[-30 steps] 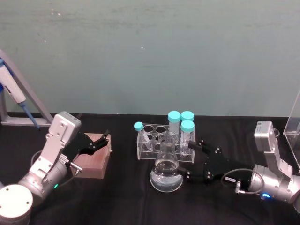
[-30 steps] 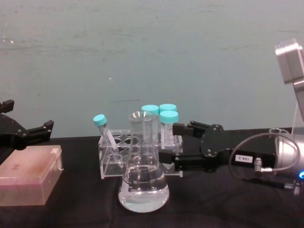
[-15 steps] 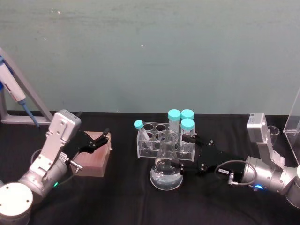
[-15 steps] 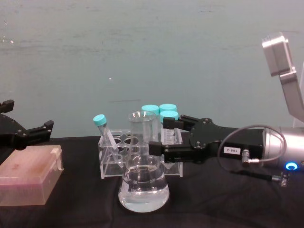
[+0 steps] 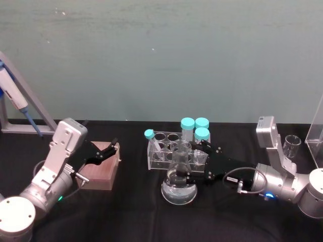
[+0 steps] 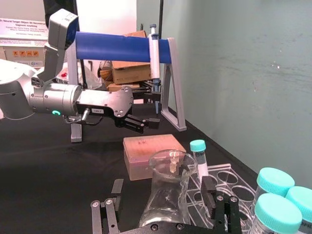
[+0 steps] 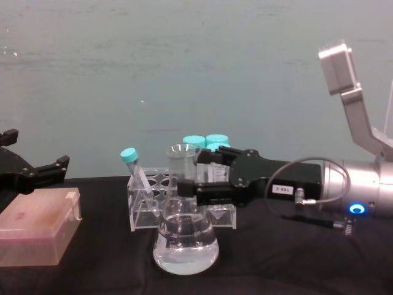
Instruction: Place the experimental apparatus aside using one hand.
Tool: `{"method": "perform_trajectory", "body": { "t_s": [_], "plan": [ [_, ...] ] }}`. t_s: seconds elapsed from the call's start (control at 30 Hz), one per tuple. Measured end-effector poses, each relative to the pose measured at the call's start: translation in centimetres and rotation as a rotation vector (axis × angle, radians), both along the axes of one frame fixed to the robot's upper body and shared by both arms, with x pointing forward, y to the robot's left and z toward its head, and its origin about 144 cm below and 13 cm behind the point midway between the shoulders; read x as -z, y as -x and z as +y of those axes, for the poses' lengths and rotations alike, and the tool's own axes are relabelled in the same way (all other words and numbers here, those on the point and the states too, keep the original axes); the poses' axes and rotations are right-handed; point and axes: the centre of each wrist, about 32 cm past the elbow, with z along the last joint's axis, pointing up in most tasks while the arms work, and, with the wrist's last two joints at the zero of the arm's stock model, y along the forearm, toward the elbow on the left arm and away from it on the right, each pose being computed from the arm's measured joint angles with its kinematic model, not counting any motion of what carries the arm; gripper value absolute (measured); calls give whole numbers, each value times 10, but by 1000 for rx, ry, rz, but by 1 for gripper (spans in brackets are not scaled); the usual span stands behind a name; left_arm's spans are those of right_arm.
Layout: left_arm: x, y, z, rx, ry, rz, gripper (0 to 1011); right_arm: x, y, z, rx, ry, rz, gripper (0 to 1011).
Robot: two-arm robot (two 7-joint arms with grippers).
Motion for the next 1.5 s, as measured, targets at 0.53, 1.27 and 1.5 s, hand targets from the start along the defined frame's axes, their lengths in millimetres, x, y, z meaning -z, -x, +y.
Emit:
{"method": "perform_trajectory", "body": {
  "t_s": [0.53, 1.27, 1.5],
  "plan": [
    [0, 0, 0, 0, 0, 0, 1000, -1, -11, 14, -18, 11, -2, 1000],
    [0, 0, 0, 0, 0, 0, 1000, -1, -18, 25, -20, 27, -10, 1000],
    [0, 0, 0, 0, 0, 0, 1000, -1, -18, 24, -15, 32, -9, 1000]
  ]
}}
